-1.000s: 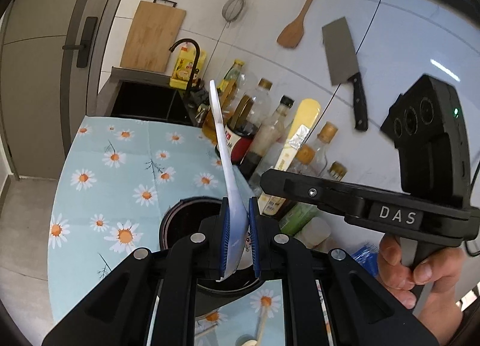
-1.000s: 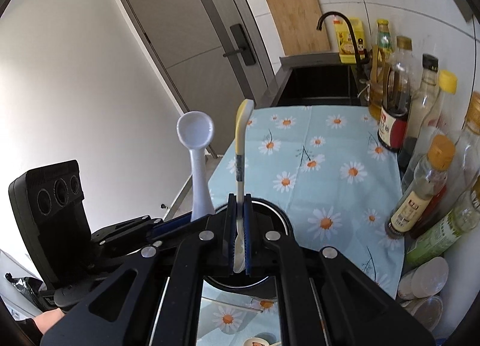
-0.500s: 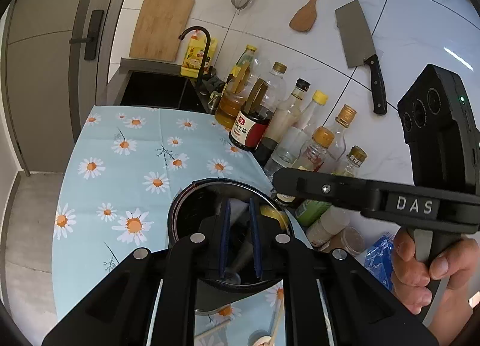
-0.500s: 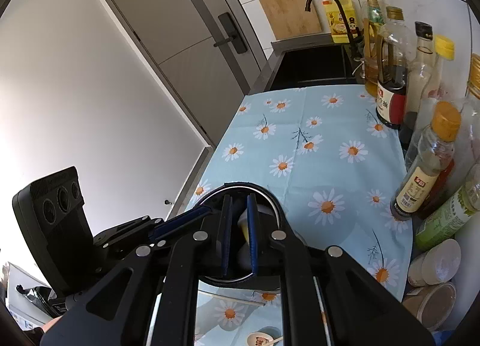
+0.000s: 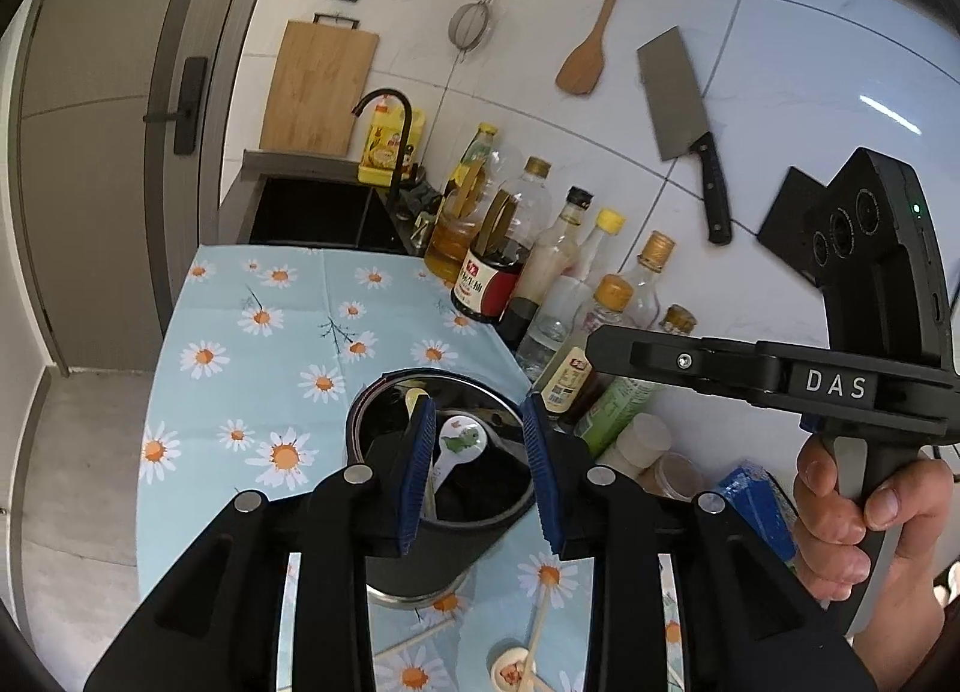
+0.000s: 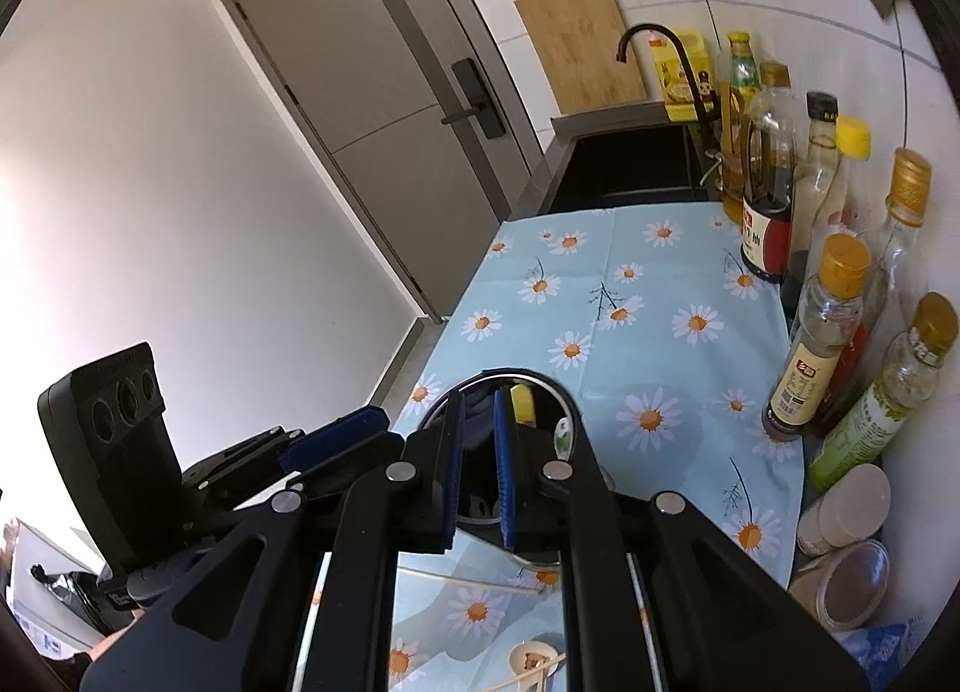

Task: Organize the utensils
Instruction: 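Lower both spoons into the holder and open both grippers, then move the right gripper to the chopsticks and close on one chopstick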

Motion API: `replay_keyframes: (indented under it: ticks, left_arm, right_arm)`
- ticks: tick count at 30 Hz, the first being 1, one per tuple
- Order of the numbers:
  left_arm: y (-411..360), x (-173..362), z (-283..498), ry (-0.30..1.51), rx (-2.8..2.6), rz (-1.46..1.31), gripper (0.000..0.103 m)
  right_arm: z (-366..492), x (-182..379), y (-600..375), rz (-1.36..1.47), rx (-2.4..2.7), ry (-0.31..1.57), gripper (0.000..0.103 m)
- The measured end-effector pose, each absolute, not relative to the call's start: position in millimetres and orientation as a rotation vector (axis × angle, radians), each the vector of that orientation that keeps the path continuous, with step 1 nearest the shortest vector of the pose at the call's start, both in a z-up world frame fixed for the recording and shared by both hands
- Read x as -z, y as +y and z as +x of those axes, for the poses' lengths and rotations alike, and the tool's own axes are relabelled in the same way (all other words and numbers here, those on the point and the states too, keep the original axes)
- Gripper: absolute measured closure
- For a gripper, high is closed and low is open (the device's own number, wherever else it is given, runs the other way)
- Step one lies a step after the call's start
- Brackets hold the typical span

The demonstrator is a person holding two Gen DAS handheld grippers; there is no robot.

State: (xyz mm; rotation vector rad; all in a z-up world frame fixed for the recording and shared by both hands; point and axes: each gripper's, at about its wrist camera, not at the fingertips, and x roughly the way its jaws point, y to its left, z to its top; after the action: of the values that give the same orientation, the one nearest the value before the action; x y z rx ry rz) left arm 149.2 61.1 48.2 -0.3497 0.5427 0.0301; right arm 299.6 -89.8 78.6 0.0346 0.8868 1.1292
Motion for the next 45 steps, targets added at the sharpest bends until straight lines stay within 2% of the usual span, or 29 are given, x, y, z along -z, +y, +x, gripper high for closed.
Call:
replay_keyframes:
  ticks: [4,7,18,26,28,45]
  left_arm:
    - [54.0,-57.8,127.1,0.532,-0.033,-0.340,0.073]
    - [50.5,-60.6,109.0,0.527,-0.033,-0.348,0.073]
    - [38.0,-48.2,51.2,0.573,-0.047,-0.386,0.073]
    - [41.5,-25.4,16.6,0.637,-0.091,-0.439,0.073]
    - [43.1,-18.4,9.1,0.653,-0.104,-0.458,0.069]
    - [54.6,50.0,-59.0,0.728,-0.243,-0.686,0.069]
  right_arm:
    - [278.8,-88.9,-104.0,0.021,-1.145,0.861,0.090]
    - [261.2,-91.8,-113.7,0.004,-1.159,0.850,0.083]
    - [204.2,-72.5,-125.8,-0.134,-1.210,0.900,0.083]
    - [167.5,-29.9,-110.2,-0.302,-1.282,0.999,0.082]
    - [158.2,-17.6,-105.5,-0.347,-1.312,1.031,0.082]
    - [62.6,80.3,-65.2,-0.874,-1.552,1.218,0.082]
